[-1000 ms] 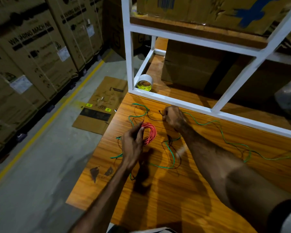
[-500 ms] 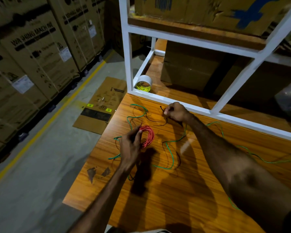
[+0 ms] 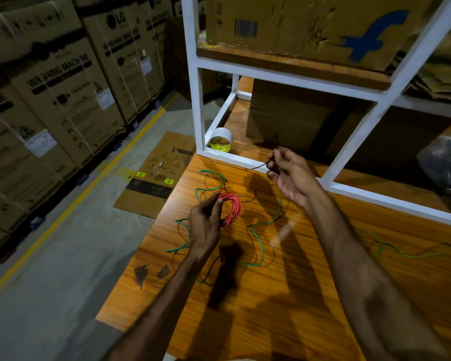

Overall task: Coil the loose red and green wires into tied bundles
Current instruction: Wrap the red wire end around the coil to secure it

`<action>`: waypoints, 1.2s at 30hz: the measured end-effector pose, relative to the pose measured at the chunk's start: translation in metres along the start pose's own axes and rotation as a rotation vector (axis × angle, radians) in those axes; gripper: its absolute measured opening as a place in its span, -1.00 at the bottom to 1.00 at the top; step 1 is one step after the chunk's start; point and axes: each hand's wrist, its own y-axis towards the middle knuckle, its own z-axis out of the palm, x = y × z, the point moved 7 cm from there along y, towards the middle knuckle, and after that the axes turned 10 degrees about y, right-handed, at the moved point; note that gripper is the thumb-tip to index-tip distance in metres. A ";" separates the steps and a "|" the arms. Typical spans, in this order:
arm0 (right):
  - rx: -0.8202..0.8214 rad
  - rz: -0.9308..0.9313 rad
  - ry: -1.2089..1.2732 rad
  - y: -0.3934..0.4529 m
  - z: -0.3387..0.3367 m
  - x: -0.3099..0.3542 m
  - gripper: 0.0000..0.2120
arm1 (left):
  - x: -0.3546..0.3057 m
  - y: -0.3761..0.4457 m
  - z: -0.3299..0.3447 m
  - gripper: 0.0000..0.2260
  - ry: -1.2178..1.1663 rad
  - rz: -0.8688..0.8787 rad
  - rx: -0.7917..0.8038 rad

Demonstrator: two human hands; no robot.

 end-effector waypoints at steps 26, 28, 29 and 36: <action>0.018 -0.107 0.039 -0.129 0.019 -0.069 -0.89 | -0.021 -0.050 -0.015 -0.68 0.029 0.137 -0.214; 0.021 -0.147 -0.033 -0.129 0.023 -0.069 -0.88 | -0.018 -0.051 -0.014 -0.65 0.026 0.139 -0.201; 0.022 -0.161 -0.057 -0.129 0.025 -0.070 -0.87 | -0.018 -0.051 -0.014 -0.63 0.037 0.140 -0.205; -0.030 -0.218 -0.152 -0.118 0.031 -0.076 -0.87 | -0.023 -0.054 -0.010 -0.67 0.102 0.205 -0.226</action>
